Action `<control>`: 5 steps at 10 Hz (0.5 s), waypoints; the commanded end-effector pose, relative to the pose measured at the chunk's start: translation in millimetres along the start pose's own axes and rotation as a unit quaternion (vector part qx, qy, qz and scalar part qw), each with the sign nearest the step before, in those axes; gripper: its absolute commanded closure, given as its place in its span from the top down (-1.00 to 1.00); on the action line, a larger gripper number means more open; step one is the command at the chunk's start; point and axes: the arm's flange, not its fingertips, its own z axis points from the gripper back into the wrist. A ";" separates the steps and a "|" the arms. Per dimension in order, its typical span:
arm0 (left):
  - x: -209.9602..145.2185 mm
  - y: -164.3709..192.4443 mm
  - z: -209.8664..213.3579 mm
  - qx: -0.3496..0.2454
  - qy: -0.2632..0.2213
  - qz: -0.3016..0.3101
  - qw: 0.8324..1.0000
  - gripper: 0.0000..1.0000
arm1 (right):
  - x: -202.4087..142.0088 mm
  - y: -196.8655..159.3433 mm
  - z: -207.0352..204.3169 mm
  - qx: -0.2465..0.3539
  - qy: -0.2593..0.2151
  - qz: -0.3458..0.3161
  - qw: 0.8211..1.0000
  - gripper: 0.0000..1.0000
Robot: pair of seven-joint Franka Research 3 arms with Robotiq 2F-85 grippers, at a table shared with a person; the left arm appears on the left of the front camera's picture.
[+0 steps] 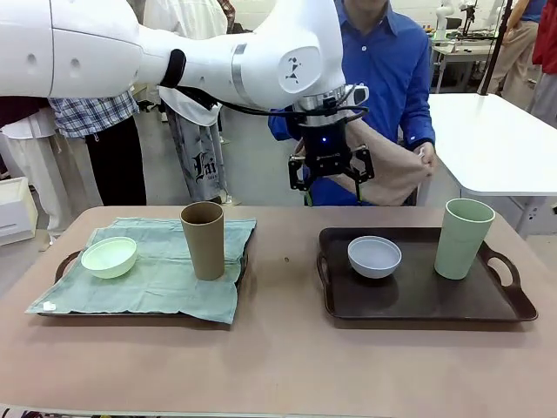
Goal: Set up a tray with a mat and arrange the tableware.
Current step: Pick up the Picnic Bowl and Reusable plastic cup from the Handle tray in front of the human's position and hold them in the air.
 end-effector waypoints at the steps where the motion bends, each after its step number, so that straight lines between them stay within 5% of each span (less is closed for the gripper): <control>1: -6.3 8.9 -22.7 0.014 -0.013 -0.006 1.000 1.00 | 18.5 15.2 -25.1 0.018 0.012 0.035 0.999 1.00; 5: 8.6 7.3 -72.5 0.040 0.011 -0.029 0.999 1.00 | 31.5 8.3 -38.6 0.015 -0.026 0.058 0.998 1.00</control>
